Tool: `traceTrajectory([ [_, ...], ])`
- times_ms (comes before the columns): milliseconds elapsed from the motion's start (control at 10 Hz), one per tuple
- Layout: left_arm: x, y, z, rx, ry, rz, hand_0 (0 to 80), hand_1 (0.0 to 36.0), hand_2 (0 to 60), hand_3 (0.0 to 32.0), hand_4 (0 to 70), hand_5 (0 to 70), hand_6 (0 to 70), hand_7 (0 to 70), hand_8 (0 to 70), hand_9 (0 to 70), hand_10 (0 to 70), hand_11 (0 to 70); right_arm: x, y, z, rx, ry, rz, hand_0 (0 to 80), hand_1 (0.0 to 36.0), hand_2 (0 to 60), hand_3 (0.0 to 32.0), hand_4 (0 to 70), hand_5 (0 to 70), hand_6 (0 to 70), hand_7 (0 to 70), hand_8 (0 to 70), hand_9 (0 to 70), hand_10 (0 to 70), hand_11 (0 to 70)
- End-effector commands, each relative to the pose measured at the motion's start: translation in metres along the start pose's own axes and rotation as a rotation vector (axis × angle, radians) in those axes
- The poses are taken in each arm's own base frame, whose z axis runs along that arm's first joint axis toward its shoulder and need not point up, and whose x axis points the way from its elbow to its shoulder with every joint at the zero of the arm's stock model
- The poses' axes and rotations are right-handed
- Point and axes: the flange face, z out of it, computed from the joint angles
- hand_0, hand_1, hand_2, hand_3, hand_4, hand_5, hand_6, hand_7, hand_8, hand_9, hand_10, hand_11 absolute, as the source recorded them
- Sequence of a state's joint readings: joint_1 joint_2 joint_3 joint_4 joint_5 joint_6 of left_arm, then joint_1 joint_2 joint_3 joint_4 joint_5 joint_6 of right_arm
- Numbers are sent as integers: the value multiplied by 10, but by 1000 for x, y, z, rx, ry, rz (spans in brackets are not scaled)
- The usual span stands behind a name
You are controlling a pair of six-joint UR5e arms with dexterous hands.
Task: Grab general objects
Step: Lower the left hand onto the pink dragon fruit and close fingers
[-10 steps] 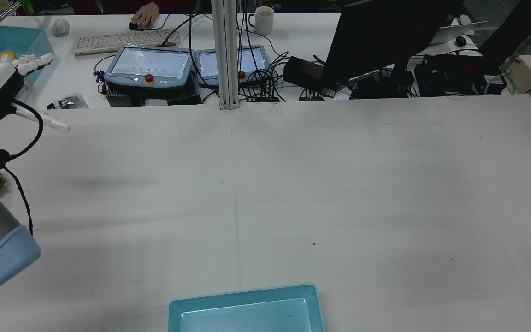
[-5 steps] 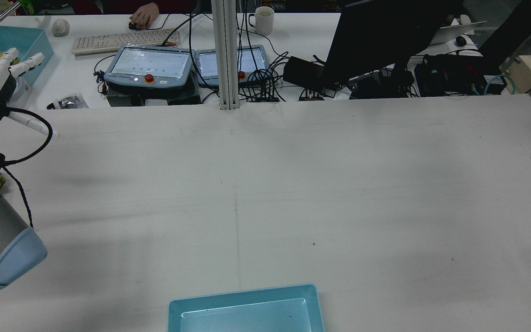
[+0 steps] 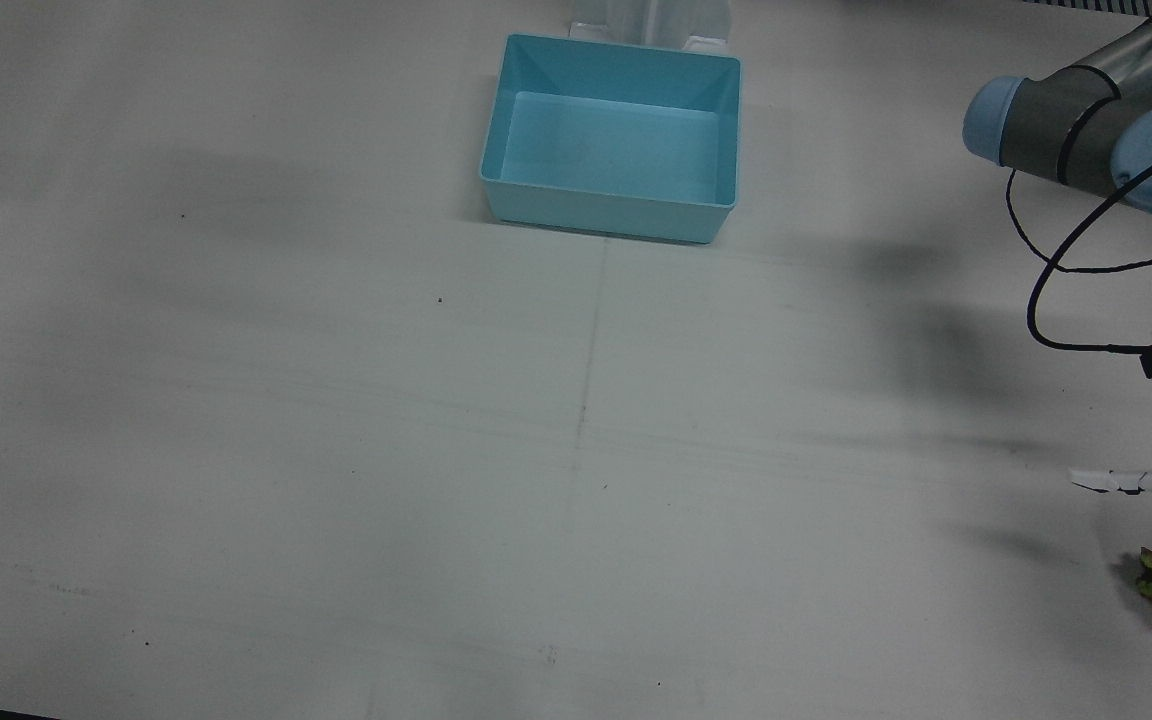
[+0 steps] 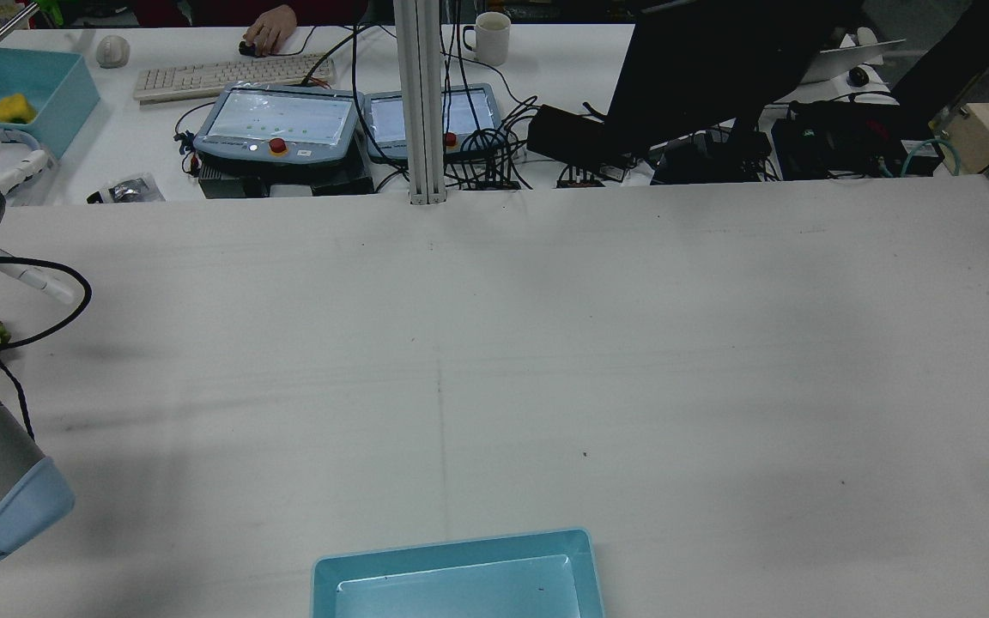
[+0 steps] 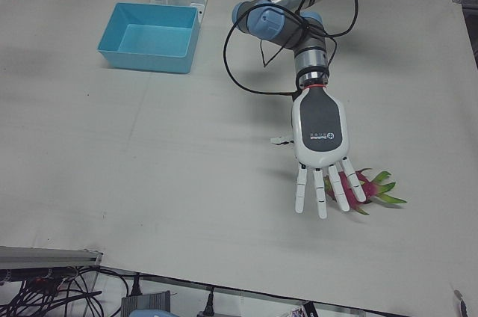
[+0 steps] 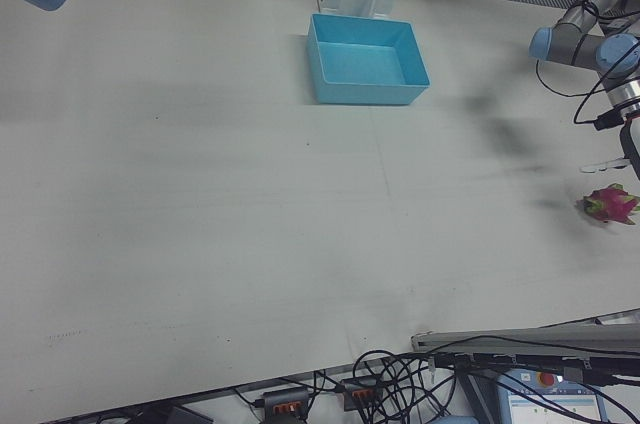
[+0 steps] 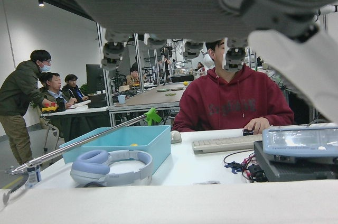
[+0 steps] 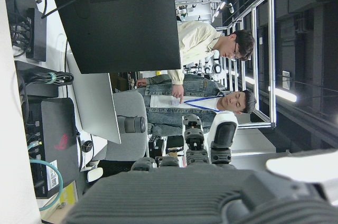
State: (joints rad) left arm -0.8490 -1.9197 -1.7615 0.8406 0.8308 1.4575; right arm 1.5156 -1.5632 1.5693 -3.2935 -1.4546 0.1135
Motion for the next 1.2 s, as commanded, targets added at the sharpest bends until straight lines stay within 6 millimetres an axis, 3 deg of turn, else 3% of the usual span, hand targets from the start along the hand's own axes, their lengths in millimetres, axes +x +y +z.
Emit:
traceTrajectory([
  [0, -36, 33, -4, -9, -41, 68, 511, 152, 0, 196, 0, 0, 0, 67, 0, 0, 15, 40, 0, 1, 0, -2, 0, 0, 0, 0, 0, 0, 0, 0, 0, 0, 0, 0, 0, 0],
  [100, -48, 39, 3, -11, -38, 70, 528, 172, 0, 212, 0, 13, 0, 80, 0, 2, 0, 3, 0, 1, 0, -2, 0, 0, 0, 0, 0, 0, 0, 0, 0, 0, 0, 0, 0, 0],
  [200, -65, 46, 11, -12, -41, 73, 528, 184, 0, 164, 0, 22, 0, 78, 0, 1, 0, 0, 0, 1, 0, -2, 0, 0, 0, 0, 0, 0, 0, 0, 0, 0, 0, 0, 0, 0],
  [300, -78, 48, 17, -9, -54, 84, 517, 192, 0, 192, 0, 29, 0, 75, 2, 1, 0, 7, 0, 1, 0, -1, 1, 0, 0, 0, 0, 0, 0, 0, 0, 0, 0, 0, 0, 0],
  [500, -82, 48, 23, -4, -35, 66, 508, 203, 65, 236, 0, 37, 0, 81, 10, 2, 15, 42, 0, 1, 0, -1, 1, 0, 0, 0, 0, 0, 0, 0, 0, 0, 0, 0, 0, 0],
  [700, -102, 52, 30, 0, -64, 93, 519, 225, 121, 210, 0, 41, 0, 87, 22, 3, 44, 85, 0, 1, 0, -2, 0, 0, 0, 0, 0, 0, 0, 0, 0, 0, 0, 0, 0, 0],
  [900, -118, 52, 35, 5, -75, 104, 521, 225, 130, 106, 0, 56, 3, 103, 35, 6, 63, 112, 0, 1, 0, -2, 0, 0, 0, 0, 0, 0, 0, 0, 0, 0, 0, 0, 0, 0],
  [1100, -130, 31, 47, 44, -97, 102, 528, 229, 128, 98, 0, 61, 10, 107, 40, 7, 69, 122, 0, 1, 0, -2, 0, 0, 0, 0, 0, 0, 0, 0, 0, 0, 0, 0, 0, 0],
])
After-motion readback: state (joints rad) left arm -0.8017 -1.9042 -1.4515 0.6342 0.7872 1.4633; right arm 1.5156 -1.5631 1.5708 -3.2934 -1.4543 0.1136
